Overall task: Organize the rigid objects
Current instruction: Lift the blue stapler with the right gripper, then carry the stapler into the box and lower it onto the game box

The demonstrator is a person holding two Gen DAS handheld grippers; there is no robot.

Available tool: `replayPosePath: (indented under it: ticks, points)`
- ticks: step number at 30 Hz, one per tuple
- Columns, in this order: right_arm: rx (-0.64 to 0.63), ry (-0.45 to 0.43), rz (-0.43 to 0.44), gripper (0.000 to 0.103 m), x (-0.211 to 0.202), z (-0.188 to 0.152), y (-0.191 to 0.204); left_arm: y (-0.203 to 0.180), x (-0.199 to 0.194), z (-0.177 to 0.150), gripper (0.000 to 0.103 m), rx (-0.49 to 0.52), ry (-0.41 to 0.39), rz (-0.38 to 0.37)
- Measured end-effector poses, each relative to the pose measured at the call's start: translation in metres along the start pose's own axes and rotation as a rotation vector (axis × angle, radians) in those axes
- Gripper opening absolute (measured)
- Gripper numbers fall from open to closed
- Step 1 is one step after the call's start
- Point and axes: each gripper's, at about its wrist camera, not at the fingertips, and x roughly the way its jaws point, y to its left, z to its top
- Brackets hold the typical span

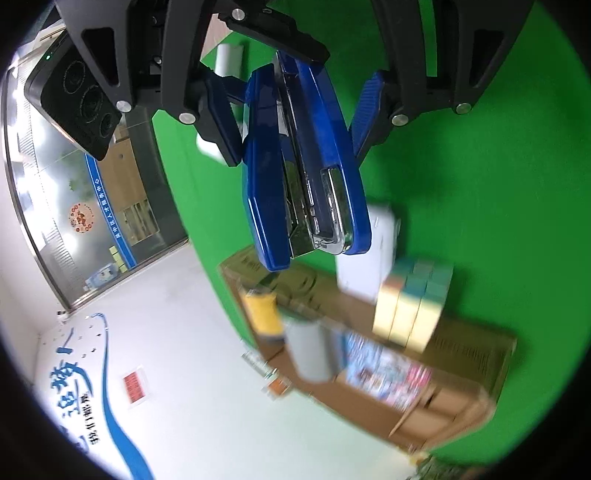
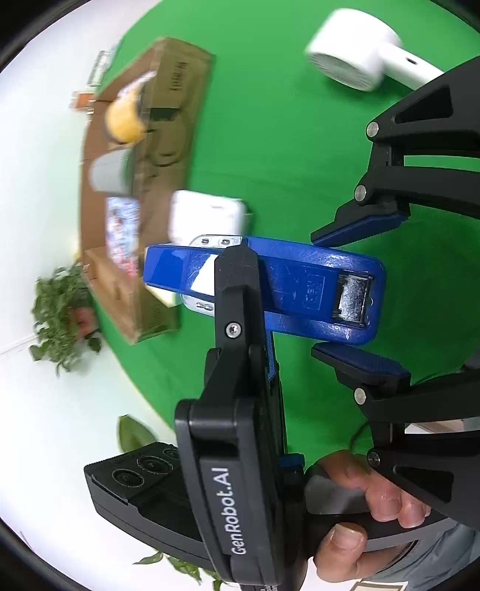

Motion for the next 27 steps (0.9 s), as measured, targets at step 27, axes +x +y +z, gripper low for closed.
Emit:
replayPosePath:
  ticks: [27]
  points:
    - [0.121, 0.036, 0.040, 0.051, 0.143, 0.232, -0.045, 0.072, 0.046, 0.225, 0.051, 0.008, 0.050, -0.023]
